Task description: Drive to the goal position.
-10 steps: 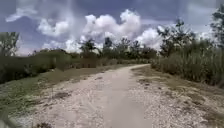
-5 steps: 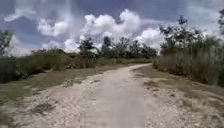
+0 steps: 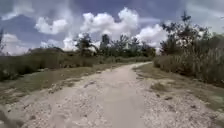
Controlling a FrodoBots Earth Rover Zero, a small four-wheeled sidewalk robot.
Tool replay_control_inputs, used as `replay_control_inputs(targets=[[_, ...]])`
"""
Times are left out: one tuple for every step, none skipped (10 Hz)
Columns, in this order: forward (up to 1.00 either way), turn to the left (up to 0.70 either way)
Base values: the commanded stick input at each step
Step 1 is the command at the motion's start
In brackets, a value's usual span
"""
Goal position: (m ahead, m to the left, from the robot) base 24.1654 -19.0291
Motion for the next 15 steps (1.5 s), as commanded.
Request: replay_control_inputs(targets=[[0.85,0.0],[0.85,0.0],[0.85,0.0],[0.85,0.0],[0.85,0.0],[0.85,0.0],[0.85,0.0],[0.85,0.0],[0.85,0.0],[0.85,0.0],[0.85,0.0],[0.85,0.0],[0.85,0.0],[0.85,0.0],[0.85,0.0]])
